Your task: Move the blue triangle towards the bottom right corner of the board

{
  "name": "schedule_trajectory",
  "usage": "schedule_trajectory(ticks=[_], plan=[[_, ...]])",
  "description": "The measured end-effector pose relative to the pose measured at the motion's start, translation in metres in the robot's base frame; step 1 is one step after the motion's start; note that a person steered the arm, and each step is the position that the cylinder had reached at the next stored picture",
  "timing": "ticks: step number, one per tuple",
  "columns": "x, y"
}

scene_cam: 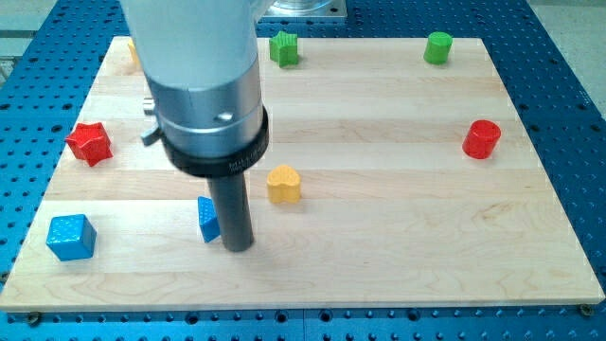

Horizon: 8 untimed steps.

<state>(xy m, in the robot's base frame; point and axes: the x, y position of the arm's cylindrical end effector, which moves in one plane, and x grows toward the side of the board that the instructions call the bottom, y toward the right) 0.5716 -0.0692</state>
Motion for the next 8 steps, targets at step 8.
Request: schedule_trajectory(ticks=[8], plan=[[-0.004, 0.247]])
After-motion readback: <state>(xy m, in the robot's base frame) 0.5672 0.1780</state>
